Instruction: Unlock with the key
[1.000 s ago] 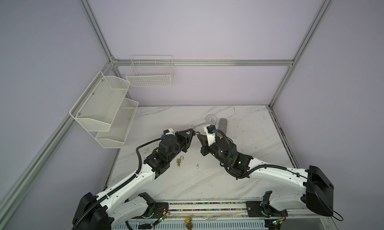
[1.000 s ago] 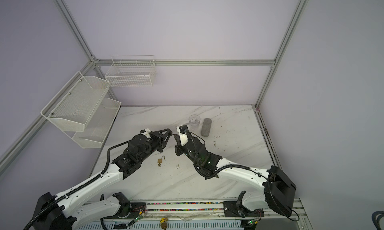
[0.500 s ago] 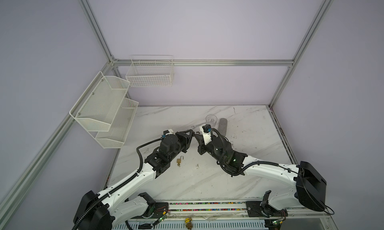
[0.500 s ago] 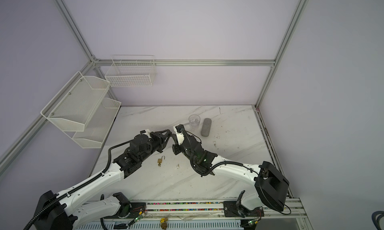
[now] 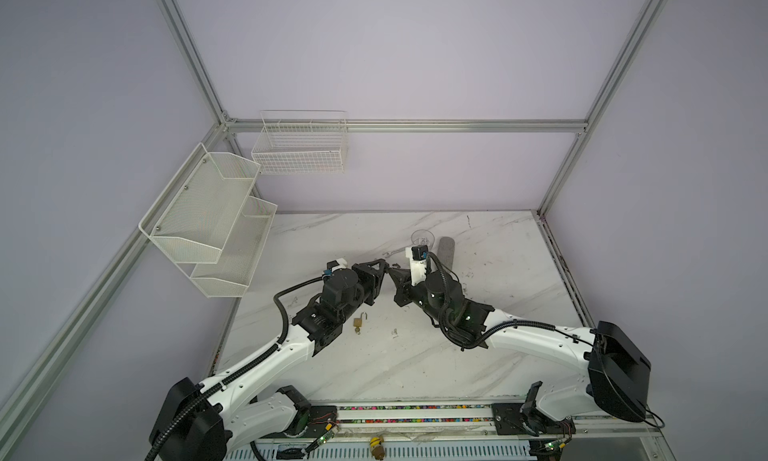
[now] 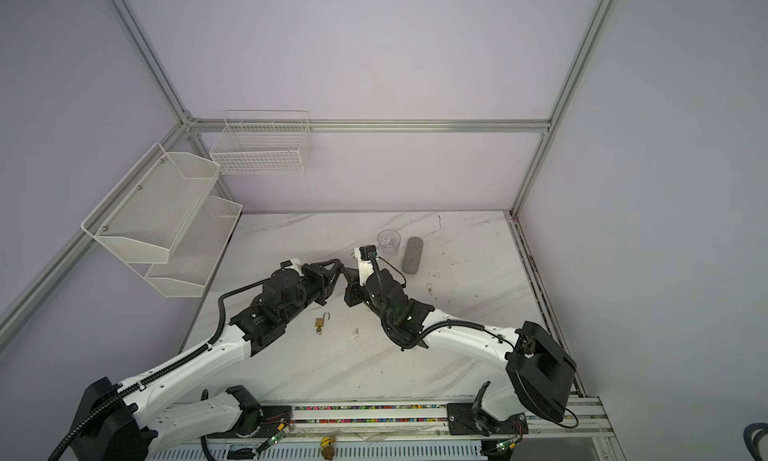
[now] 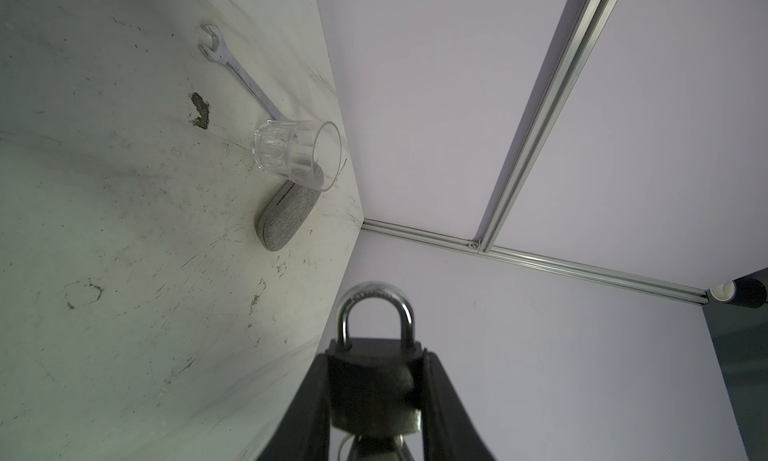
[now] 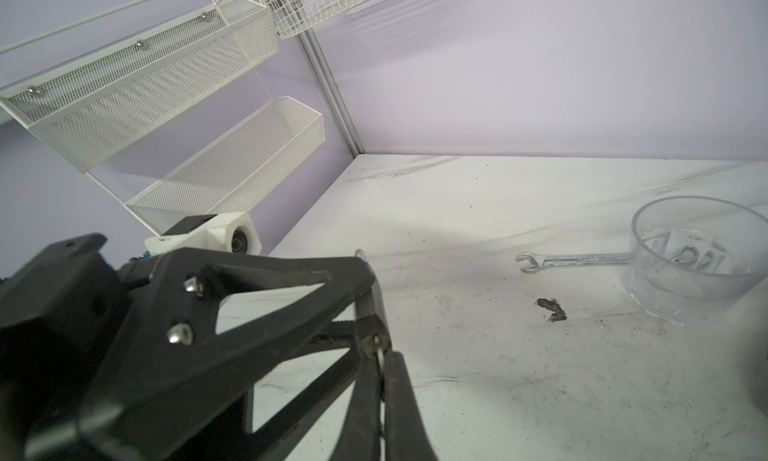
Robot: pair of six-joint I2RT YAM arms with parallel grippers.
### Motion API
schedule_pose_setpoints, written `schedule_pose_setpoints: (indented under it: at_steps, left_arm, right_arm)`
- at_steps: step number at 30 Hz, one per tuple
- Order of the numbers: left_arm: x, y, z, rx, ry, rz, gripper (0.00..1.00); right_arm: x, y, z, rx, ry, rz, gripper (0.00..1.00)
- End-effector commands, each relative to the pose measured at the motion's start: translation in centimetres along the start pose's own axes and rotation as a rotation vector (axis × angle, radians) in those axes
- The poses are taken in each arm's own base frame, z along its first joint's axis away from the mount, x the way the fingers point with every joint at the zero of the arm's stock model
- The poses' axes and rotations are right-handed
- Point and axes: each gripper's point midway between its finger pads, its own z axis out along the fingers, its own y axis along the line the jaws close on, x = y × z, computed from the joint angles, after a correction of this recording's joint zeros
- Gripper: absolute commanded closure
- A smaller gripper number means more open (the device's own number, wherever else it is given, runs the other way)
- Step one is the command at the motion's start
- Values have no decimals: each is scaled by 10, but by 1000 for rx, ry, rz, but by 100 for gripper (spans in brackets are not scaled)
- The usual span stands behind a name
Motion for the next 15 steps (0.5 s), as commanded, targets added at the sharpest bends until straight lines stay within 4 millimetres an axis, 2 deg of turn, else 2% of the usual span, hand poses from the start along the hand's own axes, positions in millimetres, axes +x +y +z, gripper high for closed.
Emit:
schedule_pose_setpoints:
  at_steps: [1, 8, 15]
  left_arm:
    - [46, -60, -9, 158, 188, 17, 100]
    - [51, -60, -9, 169, 182, 12, 100]
    - [51, -57, -10, 169, 169, 6, 100]
  right_arm:
    - [-20, 45, -3, -173, -17, 183, 100]
    - [-31, 54, -7, -217, -19, 386, 100]
    - [-43, 59, -12, -241, -31, 508, 100]
